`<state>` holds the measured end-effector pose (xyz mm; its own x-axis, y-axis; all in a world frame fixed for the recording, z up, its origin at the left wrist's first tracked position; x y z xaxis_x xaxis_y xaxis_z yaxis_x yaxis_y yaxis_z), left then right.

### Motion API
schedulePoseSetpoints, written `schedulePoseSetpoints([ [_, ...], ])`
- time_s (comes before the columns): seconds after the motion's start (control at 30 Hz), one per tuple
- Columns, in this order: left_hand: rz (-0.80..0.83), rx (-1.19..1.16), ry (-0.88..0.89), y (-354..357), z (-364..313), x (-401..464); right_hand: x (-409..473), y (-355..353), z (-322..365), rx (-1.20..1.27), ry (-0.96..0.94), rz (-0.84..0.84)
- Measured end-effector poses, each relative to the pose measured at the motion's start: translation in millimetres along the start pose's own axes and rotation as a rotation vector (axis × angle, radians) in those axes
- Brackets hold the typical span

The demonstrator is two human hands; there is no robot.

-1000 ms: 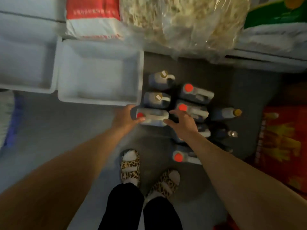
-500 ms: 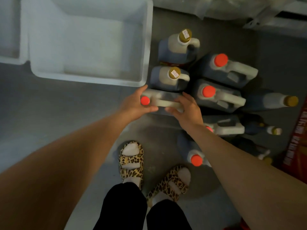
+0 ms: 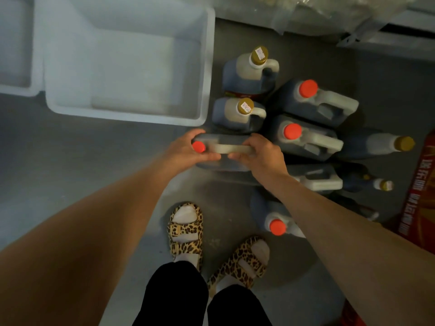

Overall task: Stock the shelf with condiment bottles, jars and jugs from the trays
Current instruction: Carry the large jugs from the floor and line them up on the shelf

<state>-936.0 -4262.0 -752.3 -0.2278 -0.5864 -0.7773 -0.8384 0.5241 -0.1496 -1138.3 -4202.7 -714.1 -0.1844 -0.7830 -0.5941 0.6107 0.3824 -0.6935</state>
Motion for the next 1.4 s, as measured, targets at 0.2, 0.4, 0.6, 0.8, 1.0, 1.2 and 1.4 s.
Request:
schedulePoseSetpoints([
  [0.2, 0.016, -0.014, 0.003, -12.8, -31.3, -66.5, -47.5, -50.0, 31.6, -0.101, -0.047, 0.040],
  [0.4, 0.016, 0.027, 0.052, -15.2, -103.8, -153.1, -109.5, -132.4, 62.5, -0.149, -0.073, 0.037],
  [0.6, -0.025, 0.188, 0.163, -13.9, -228.3, -252.4, -182.7, -258.7, 95.5, -0.209, -0.078, -0.063],
  [0.8, -0.081, 0.290, 0.372, -8.7, -374.7, -373.3, -275.1, -419.9, 132.7, -0.195, -0.152, -0.245],
  [1.0, -0.126, 0.308, 0.631, -4.5, -520.0, -492.4, -355.1, -576.3, 173.2, -0.208, -0.216, -0.500],
  [1.2, -0.224, 0.312, 0.813, -13.1, -634.9, -566.1, -415.5, -693.3, 211.7, -0.106, -0.280, -0.644],
  [1.4, -0.297, 0.317, 0.910, -22.5, -741.9, -601.2, -434.3, -790.6, 249.4, -0.071, -0.291, -0.763],
])
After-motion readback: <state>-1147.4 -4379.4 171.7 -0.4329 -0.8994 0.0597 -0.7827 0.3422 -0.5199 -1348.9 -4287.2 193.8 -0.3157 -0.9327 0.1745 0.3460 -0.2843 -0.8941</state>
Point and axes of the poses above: each hand's wrist, its own x-axis towards the middle knuckle, its own y-axis out of the palm, z = x × y, the point moved 1 cm from there along x, towards the middle knuckle, and after that the axes turned 14 degrees about -x, right-handed, at the moved point
